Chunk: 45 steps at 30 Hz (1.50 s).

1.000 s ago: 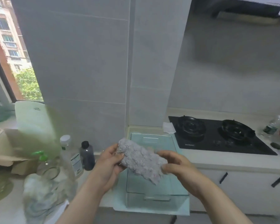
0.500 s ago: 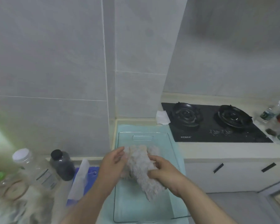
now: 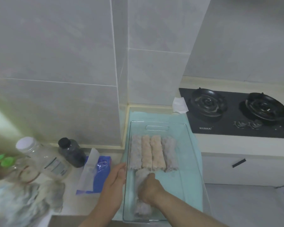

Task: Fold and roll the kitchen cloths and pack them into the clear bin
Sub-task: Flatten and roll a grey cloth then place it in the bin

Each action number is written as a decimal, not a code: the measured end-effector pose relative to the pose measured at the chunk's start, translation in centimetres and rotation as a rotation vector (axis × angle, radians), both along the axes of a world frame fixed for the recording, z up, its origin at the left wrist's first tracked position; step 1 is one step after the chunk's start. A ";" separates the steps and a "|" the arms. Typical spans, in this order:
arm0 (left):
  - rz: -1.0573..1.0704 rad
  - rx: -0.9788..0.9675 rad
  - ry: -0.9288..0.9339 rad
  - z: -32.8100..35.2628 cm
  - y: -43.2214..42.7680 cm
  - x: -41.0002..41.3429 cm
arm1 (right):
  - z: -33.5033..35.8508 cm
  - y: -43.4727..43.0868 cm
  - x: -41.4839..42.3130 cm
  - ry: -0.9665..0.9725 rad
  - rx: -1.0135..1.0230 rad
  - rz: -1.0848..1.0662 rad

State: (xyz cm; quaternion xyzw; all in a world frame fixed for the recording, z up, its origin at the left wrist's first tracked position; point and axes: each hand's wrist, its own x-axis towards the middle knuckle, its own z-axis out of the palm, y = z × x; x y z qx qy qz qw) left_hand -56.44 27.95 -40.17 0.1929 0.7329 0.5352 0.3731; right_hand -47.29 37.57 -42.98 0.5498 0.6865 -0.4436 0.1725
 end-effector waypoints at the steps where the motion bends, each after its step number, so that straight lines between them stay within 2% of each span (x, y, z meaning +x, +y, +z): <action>1: 0.003 0.021 -0.018 0.2 0.0 0.0 | -0.3 -0.3 -0.4 -0.019 -0.006 0.000; 5: 0.003 0.047 -0.069 0.2 -0.1 -0.3 | -0.6 -1.0 -1.5 -0.015 -0.155 0.057; 8: -0.002 0.057 -0.085 0.0 -0.2 -0.5 | 0.4 -0.5 -1.3 0.100 -0.327 -0.088; 12: -0.011 0.078 -0.088 0.2 -0.3 -0.6 | -0.3 0.6 -0.2 0.157 -0.256 -0.276; 17: -0.022 0.071 -0.110 0.2 -0.3 -0.9 | 0.2 -0.6 -0.5 0.213 -0.482 -0.493; 21: -0.030 0.077 -0.133 0.2 -0.3 -1.2 | -1.2 -1.3 -1.8 0.315 -0.553 -0.518; 25: -0.052 0.091 -0.149 0.3 -0.4 -1.2 | -0.7 -1.3 -2.2 0.330 -0.584 -0.497; 32: -0.057 0.109 -0.133 0.3 -0.5 -1.4 | 0.9 0.3 0.1 0.195 -0.376 -0.223; 38: -0.064 0.089 -0.089 0.8 -0.3 -1.5 | 1.1 0.8 1.7 0.165 -0.344 -0.347; 42: -0.067 0.067 -0.061 1.1 -0.3 -1.5 | 1.5 0.8 1.8 0.224 -0.278 -0.303; 45: -0.076 0.057 -0.031 1.0 -0.5 -1.8 | 2.1 1.2 1.7 0.380 -0.164 -0.201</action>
